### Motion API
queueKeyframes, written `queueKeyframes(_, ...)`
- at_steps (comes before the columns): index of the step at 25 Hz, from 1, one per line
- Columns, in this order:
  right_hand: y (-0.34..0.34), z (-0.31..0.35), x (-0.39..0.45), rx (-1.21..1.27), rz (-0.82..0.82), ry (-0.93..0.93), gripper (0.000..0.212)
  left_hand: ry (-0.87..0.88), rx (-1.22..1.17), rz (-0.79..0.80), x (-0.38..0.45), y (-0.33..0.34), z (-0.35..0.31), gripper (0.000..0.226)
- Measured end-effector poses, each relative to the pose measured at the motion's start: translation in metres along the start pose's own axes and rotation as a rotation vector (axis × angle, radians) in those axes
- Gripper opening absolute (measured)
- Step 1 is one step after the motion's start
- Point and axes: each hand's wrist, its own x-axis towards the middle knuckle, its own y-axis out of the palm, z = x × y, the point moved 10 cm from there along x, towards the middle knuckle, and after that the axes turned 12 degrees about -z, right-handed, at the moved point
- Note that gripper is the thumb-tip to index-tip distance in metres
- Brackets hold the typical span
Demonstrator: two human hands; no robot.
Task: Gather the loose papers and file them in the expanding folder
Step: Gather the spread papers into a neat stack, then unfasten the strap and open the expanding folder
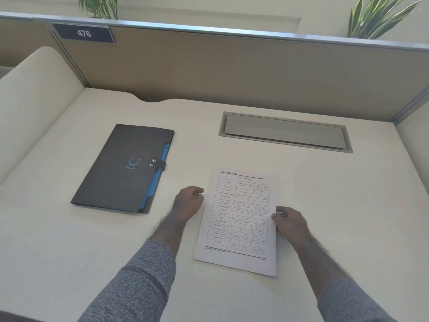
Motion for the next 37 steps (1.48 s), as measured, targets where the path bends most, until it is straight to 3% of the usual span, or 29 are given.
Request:
queueKeyframes(3, -0.016, 0.003, 0.0, -0.155, -0.082, -0.06, 0.038, 0.038, 0.106, -0.286, 0.025, -0.062, -0.007, 0.028)
queueKeyframes(7, -0.018, 0.034, -0.016, -0.046, -0.118, -0.209, 0.028, 0.024, 0.1, -0.58, 0.063, -0.136, -0.015, 0.039)
queueKeyframes(11, 0.004, 0.071, -0.041, 0.042, -0.028, -0.313, 0.03, 0.009, 0.195, -0.507, 0.1, -0.149, -0.015, 0.051)
queueKeyframes(16, 0.036, 0.093, -0.055, 0.114, 0.049, -0.331, 0.035, 0.056, 0.201, -0.458, 0.115, -0.146, -0.017, 0.021)
queueKeyframes(23, 0.08, 0.122, -0.066, 0.141, 0.173, -0.319, 0.029, 0.073, 0.211, -0.429, 0.107, -0.142, -0.021, 0.026)
queueKeyframes(29, 0.131, 0.147, -0.081, 0.124, 0.373, -0.27, 0.017, 0.082, 0.217, -0.375, 0.079, -0.127, -0.024, 0.034)
queueKeyframes(33, 0.157, 0.159, -0.097, 0.193, 0.515, -0.182, 0.046, 0.12, 0.231, -0.35, 0.045, -0.115, -0.023, 0.037)
queueKeyframes(37, 0.172, 0.171, -0.101, 0.155, 0.498, -0.178, 0.077, 0.145, 0.236, -0.337, 0.016, -0.105, -0.021, 0.037)
